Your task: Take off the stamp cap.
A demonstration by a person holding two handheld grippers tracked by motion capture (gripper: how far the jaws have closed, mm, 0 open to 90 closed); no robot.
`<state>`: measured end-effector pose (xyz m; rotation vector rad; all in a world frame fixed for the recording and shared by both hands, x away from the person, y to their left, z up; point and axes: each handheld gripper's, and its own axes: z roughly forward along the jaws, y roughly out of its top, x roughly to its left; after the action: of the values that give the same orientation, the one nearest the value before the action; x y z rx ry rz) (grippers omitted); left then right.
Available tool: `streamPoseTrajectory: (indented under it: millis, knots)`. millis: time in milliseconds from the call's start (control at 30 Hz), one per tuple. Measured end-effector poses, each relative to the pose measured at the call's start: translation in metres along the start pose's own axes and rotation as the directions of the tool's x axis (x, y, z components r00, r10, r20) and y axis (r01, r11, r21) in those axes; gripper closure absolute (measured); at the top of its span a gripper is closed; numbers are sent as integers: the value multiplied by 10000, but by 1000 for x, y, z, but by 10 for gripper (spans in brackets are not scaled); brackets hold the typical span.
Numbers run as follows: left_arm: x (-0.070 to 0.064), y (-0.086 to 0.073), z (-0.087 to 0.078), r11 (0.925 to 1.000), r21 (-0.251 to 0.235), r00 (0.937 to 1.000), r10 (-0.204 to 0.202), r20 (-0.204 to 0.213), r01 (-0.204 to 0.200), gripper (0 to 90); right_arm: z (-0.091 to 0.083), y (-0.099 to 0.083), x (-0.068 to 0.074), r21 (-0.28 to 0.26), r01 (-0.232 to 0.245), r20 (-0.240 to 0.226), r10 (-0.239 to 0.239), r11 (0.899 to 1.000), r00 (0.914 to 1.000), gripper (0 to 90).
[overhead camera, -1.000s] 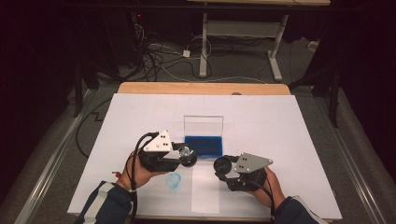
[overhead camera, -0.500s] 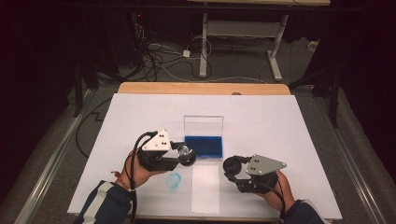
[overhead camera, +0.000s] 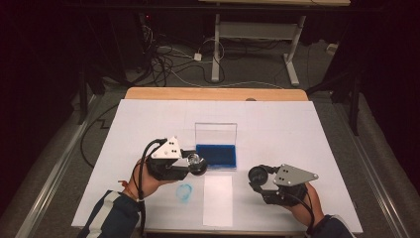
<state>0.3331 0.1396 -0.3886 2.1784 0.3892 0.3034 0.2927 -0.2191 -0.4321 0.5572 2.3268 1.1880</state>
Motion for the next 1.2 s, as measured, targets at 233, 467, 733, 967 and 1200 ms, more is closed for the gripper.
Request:
streamPoseTrajectory:
  millis: [233,467,733,967,1200]
  knots:
    - [1,0,4,9997,228,10000,38,59,-40,546,-9,-11,-4,189,-218,90,216,9996,9997,388]
    - [2,2,8,9995,328,9999,-4,117,0,546,-14,-16,-5,225,-315,136,312,9993,9994,388]
    - [4,4,13,9992,398,9998,9,179,-16,546,-17,-19,-6,228,-404,193,399,9989,9990,388]
    - [5,11,18,9989,431,9997,149,212,-158,545,-16,-19,-7,195,-381,135,379,9991,9992,388]
    - [12,20,23,9987,481,9996,172,212,-182,545,-17,-21,-7,205,-460,67,459,9987,9989,388]
